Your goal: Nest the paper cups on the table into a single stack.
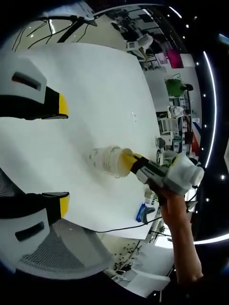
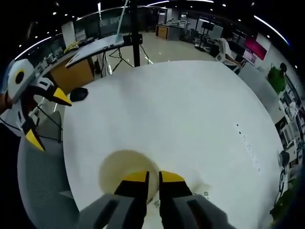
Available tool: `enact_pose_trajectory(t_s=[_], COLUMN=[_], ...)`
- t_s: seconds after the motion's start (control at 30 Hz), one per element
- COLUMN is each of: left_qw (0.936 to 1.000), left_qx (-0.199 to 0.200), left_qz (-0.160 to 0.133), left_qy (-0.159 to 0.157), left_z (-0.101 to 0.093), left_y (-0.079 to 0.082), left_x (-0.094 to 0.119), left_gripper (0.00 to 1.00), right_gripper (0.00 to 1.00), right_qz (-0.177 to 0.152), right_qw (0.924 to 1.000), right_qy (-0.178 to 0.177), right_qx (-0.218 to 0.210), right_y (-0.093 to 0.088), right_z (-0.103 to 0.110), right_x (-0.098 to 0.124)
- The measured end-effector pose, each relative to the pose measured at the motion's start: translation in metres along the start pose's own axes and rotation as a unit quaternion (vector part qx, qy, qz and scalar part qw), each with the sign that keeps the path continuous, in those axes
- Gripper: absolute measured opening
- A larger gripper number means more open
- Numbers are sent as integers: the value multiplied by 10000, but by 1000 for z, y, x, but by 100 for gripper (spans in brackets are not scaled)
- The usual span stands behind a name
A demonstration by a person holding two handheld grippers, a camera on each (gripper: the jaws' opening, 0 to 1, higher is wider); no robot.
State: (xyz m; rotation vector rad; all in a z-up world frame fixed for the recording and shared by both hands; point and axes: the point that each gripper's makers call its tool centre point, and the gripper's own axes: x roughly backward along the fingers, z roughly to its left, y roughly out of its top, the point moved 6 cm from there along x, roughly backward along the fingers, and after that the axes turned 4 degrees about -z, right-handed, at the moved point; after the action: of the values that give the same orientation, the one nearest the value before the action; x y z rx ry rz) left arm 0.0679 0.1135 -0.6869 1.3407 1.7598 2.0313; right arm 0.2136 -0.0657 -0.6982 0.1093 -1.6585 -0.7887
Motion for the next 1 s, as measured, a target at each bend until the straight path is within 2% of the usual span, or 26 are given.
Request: enact_pose_trajectory(t_s=[0.4, 0.57, 0.7, 1.0], left_qw=[9999, 9999, 9999, 10000], left_qx=[-73, -87, -92, -12], left_qz=[40, 62, 84, -18], left_qy=[-61, -46, -17, 75], left_z=[-4, -2, -1, 0], left_y=[2, 2, 2, 8], left_x=[-1, -1, 1, 3], left_gripper=[61, 61, 61, 61], right_gripper=[9, 15, 18, 26], right_qz=[-213, -242, -391, -612], right_qw=[9997, 9996, 9989, 9975], right_qy=[-74, -149, -251, -365], right_qx=[-26, -14, -19, -8], right_y=[-1, -3, -5, -1], right_z=[-2, -4, -3, -8], right_x=[3, 3, 8, 11])
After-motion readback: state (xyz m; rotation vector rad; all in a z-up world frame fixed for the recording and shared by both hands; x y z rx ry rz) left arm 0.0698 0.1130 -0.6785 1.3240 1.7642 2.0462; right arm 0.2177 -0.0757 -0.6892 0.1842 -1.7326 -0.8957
